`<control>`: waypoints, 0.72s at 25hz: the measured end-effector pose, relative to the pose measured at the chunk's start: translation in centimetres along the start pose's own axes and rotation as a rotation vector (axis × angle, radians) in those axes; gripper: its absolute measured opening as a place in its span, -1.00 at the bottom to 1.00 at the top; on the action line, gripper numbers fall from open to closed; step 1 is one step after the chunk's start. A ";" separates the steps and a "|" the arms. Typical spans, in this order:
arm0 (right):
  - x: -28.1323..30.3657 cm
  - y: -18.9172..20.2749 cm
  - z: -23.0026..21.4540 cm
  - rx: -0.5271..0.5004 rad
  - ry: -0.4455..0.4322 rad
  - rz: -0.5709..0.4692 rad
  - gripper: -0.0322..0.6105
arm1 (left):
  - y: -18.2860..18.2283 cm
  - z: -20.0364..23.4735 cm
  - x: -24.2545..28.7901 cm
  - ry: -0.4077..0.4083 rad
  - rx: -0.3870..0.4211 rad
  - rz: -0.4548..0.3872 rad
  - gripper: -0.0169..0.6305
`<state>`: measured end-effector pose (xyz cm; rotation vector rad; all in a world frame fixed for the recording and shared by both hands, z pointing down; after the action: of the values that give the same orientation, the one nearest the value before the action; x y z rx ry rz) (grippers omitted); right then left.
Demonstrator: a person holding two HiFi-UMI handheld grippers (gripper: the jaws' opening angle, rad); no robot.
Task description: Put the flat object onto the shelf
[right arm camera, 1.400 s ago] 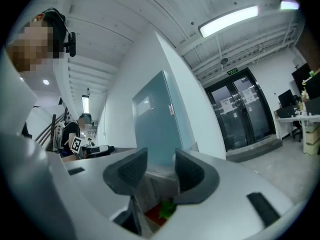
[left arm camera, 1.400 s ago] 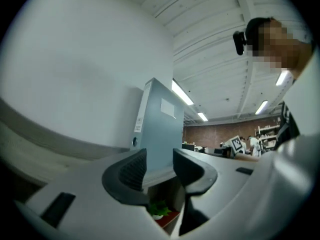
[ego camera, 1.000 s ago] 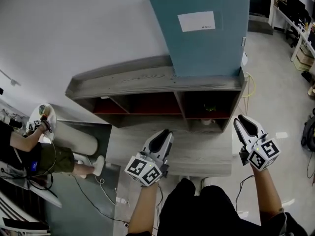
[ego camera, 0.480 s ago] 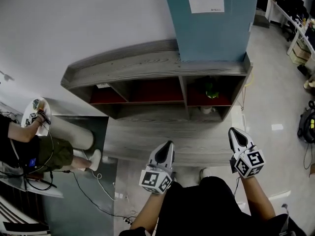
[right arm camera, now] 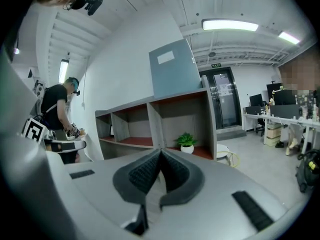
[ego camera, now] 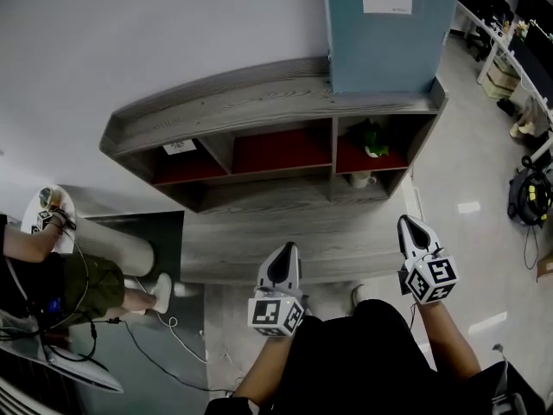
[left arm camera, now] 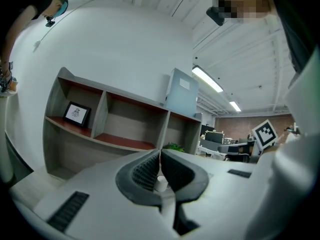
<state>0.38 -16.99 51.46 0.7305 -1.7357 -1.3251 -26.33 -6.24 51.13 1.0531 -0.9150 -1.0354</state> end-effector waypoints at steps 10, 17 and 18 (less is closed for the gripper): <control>-1.1 -0.2 6.5 -0.059 0.021 -0.051 -0.90 | -0.7 3.0 -2.4 0.064 0.037 -0.012 -0.90; -2.4 -0.4 8.6 -0.080 0.063 -0.072 -0.90 | -0.9 3.9 -3.7 0.106 0.030 -0.011 -0.90; -2.6 -0.5 8.8 -0.085 0.070 -0.076 -0.90 | -1.0 4.0 -3.9 0.114 0.029 -0.014 -0.90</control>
<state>-5.90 -10.68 49.33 0.7920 -1.6010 -1.3993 -31.32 -3.57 50.76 1.1326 -0.8336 -0.9664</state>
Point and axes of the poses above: the fingertips, and each gripper's own axes: x forward along the fingers, z to its left, y out of its underside, the point moved 4 cm from there along -x, backward along the fingers, and after that the axes turned 7 degrees about y, right-handed, at the moved point
